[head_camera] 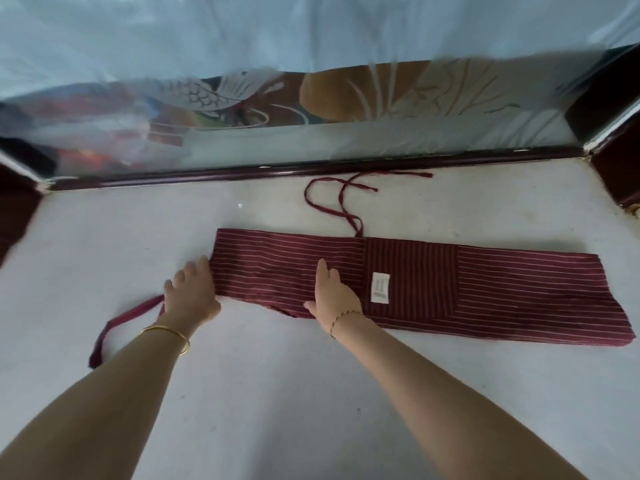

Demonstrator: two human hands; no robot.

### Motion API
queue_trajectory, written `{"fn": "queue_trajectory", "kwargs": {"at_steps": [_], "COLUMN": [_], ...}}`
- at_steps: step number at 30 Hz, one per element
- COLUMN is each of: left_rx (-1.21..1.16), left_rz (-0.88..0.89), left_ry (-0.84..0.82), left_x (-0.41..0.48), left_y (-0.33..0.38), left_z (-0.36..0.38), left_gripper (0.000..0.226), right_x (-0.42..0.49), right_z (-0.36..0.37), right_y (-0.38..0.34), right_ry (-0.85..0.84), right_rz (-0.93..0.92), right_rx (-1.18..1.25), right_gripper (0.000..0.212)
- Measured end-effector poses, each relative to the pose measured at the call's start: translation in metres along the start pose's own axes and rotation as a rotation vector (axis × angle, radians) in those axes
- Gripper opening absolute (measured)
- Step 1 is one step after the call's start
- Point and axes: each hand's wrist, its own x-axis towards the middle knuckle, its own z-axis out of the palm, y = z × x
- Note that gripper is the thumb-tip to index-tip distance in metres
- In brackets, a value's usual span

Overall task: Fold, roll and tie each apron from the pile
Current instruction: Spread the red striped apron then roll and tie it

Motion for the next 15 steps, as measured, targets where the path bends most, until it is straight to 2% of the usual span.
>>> {"fn": "queue_trajectory", "kwargs": {"at_steps": [3, 6, 9, 10, 12, 13, 15], "left_rx": [0.118, 0.064, 0.025, 0.0, -0.218, -0.414, -0.757], "left_rz": [0.042, 0.075, 0.038, 0.013, -0.093, -0.18, -0.297], "left_ry": [0.075, 0.06, -0.125, -0.222, -0.418, -0.529, -0.706], "left_x": [0.005, 0.014, 0.024, 0.026, 0.029, 0.028, 0.024], "left_y": [-0.017, -0.039, -0.052, -0.052, -0.051, -0.049, -0.048], "left_z": [0.002, 0.001, -0.014, -0.022, -0.038, -0.047, -0.061], "left_gripper": [0.032, 0.014, 0.007, 0.011, 0.01, 0.005, 0.01], "right_x": [0.012, 0.019, 0.023, 0.024, 0.025, 0.025, 0.022], "right_z": [0.007, 0.008, 0.003, 0.002, 0.001, 0.0, -0.001], "right_y": [-0.006, -0.009, -0.012, -0.014, -0.016, -0.018, -0.023], "right_ry": [-0.055, -0.098, -0.143, -0.153, -0.171, -0.175, -0.165], "right_rz": [0.099, 0.162, 0.21, 0.224, 0.252, 0.273, 0.298], "right_rx": [0.014, 0.023, 0.058, 0.06, 0.07, 0.074, 0.049], "right_gripper": [0.098, 0.108, 0.117, 0.118, 0.12, 0.12, 0.116]}}
